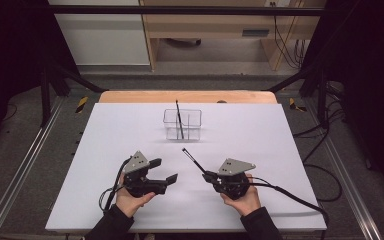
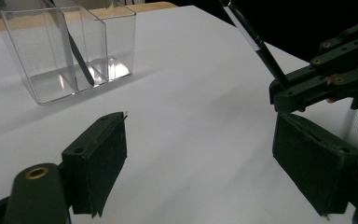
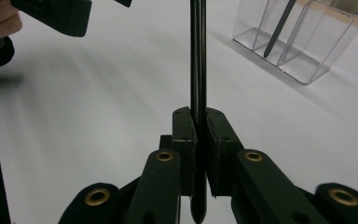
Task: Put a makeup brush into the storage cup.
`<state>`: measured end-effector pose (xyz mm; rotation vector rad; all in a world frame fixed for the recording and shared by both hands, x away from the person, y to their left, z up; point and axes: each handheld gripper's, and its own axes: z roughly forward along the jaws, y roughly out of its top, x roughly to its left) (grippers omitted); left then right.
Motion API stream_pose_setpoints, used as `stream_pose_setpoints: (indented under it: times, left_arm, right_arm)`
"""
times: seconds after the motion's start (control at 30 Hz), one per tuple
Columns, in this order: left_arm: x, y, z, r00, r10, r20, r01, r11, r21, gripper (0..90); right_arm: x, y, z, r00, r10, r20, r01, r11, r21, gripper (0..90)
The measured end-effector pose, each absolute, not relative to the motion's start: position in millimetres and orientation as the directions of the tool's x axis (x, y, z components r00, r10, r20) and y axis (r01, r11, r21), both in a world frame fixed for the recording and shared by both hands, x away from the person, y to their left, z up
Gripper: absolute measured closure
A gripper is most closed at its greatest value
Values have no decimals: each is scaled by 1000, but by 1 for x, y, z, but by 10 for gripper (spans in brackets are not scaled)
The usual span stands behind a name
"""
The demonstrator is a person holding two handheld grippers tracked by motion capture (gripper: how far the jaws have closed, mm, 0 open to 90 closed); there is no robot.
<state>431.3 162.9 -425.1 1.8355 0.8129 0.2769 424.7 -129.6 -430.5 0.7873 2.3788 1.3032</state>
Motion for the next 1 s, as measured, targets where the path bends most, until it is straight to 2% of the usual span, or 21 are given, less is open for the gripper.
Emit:
stream_pose_setpoints:
  times: [1.0]
  left_arm:
    - [435, 138, -413, 744, 620, -248, 377, -84, 922, 212]
  right_arm:
    - [424, -126, -431, -771, 635, 45, 331, 338, 881, 842]
